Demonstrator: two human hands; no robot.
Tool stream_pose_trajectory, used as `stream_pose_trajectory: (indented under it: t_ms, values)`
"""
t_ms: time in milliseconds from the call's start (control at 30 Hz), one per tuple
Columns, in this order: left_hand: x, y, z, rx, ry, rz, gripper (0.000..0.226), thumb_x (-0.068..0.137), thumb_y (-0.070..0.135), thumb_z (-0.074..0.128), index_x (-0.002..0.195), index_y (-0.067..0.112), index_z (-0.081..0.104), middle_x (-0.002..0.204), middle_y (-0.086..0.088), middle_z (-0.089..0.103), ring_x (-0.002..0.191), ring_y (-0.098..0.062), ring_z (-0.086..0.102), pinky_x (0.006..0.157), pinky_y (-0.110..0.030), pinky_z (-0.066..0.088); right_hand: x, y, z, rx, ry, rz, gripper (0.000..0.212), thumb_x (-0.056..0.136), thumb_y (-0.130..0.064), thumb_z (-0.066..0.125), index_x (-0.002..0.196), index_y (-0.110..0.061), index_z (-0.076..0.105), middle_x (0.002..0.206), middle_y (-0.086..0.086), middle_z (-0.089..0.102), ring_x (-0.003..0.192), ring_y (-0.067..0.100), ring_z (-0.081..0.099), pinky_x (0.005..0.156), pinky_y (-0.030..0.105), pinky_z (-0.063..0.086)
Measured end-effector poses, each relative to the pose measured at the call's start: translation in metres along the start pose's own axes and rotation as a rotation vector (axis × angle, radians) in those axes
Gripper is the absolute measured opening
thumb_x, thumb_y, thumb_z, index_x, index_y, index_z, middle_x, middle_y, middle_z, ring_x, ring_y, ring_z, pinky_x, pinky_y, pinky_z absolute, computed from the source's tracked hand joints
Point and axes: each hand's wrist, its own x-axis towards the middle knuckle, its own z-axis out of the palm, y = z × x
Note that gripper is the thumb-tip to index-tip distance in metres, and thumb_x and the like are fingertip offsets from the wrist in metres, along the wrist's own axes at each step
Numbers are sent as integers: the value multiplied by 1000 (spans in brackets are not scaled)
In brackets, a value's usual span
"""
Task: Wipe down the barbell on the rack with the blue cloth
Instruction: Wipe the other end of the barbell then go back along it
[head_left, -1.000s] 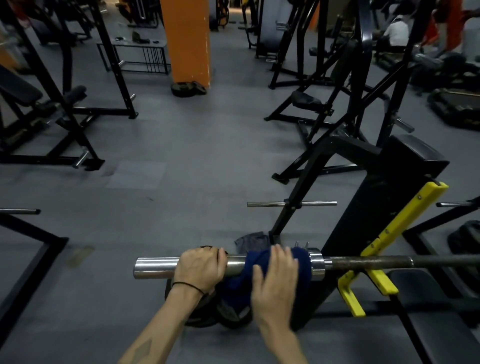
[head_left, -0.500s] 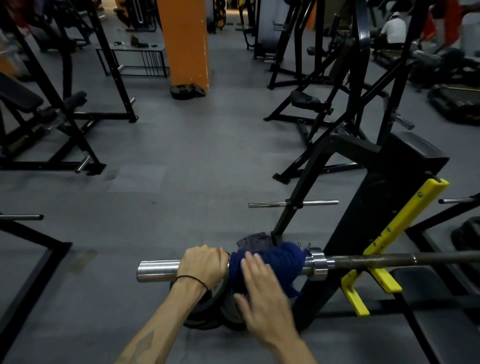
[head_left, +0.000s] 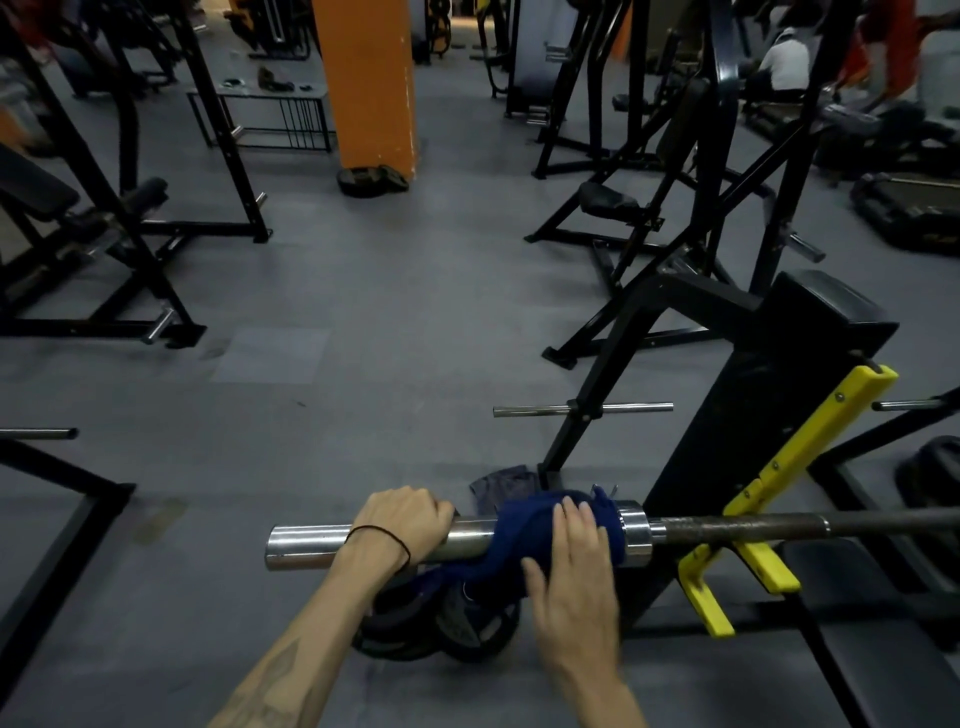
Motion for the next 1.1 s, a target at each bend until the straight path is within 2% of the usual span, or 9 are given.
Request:
stream_pose_trajectory:
  t_ms: [67, 200, 367, 533, 667, 767, 867, 933, 1100]
  values:
    - [2, -2, -2, -72, -69, -12, 31, 103, 23, 35, 115, 9, 60, 125, -17, 62, 112, -38, 59, 91, -42, 47, -7, -44, 16, 61, -25, 14, 78, 105, -59, 28, 162, -7, 18, 171, 8, 12, 158, 27, 10, 127, 42, 4]
    - [14, -7, -5, -237, -289, -18, 31, 106, 24, 34, 123, 7, 53, 134, -18, 56, 118, -35, 56, 94, -42, 45, -1, -27, 13, -97, -132, -367, 75, 104, -55, 36, 163, -12, 20, 171, 3, 13, 157, 21, 14, 126, 37, 9]
    - [19, -8, -7, -417, -336, -119, 42, 102, 35, 33, 118, 11, 63, 127, -17, 62, 108, -33, 60, 85, -36, 43, 2, -17, 7, 54, 8, 94, 70, 106, -55, 26, 162, -14, 17, 171, -2, 8, 158, 23, 12, 127, 40, 3]
    - [6, -8, 8, -247, 204, -107, 46, 96, 39, 36, 81, 12, 70, 86, -15, 73, 80, -36, 69, 64, -35, 48, -3, -29, 15, -92, -135, -361, 74, 106, -57, 28, 161, -8, 23, 170, 7, 16, 157, 24, 16, 126, 39, 10]
    - [-28, -13, 45, -192, 675, -33, 32, 91, 31, 45, 62, 21, 56, 56, 0, 58, 47, -27, 56, 45, -34, 42, 9, 21, -9, -58, -2, -73, 66, 108, -53, 25, 159, -11, 30, 168, 1, 20, 156, 21, 20, 127, 38, 10]
    - [-33, -3, 64, -157, 785, -50, 24, 94, 27, 47, 73, 21, 58, 67, 0, 54, 61, -25, 51, 61, -40, 41, 1, -45, 18, 112, 6, 92, 72, 106, -55, 28, 160, -8, 24, 170, 7, 16, 158, 24, 9, 128, 40, 0]
    - [-26, -1, 68, -151, 828, -58, 26, 93, 30, 48, 71, 19, 58, 67, -1, 55, 60, -24, 50, 60, -38, 39, -11, -48, 24, -22, -134, -319, 74, 105, -55, 31, 161, -8, 23, 171, 6, 14, 157, 24, 13, 128, 37, 3]
    - [-25, -6, 68, -142, 842, -32, 28, 93, 32, 48, 70, 19, 59, 66, -1, 55, 58, -23, 51, 57, -36, 39, 1, -6, 11, -109, -71, -380, 69, 105, -50, 36, 160, -9, 28, 170, 5, 18, 156, 24, 20, 127, 39, 12]
    - [-26, -2, 60, -167, 833, -94, 34, 93, 29, 47, 62, 19, 56, 58, -1, 53, 52, -24, 50, 53, -36, 38, -1, -35, 13, 36, 12, 59, 73, 105, -57, 26, 160, -8, 24, 168, 12, 21, 157, 28, 14, 126, 45, 8]
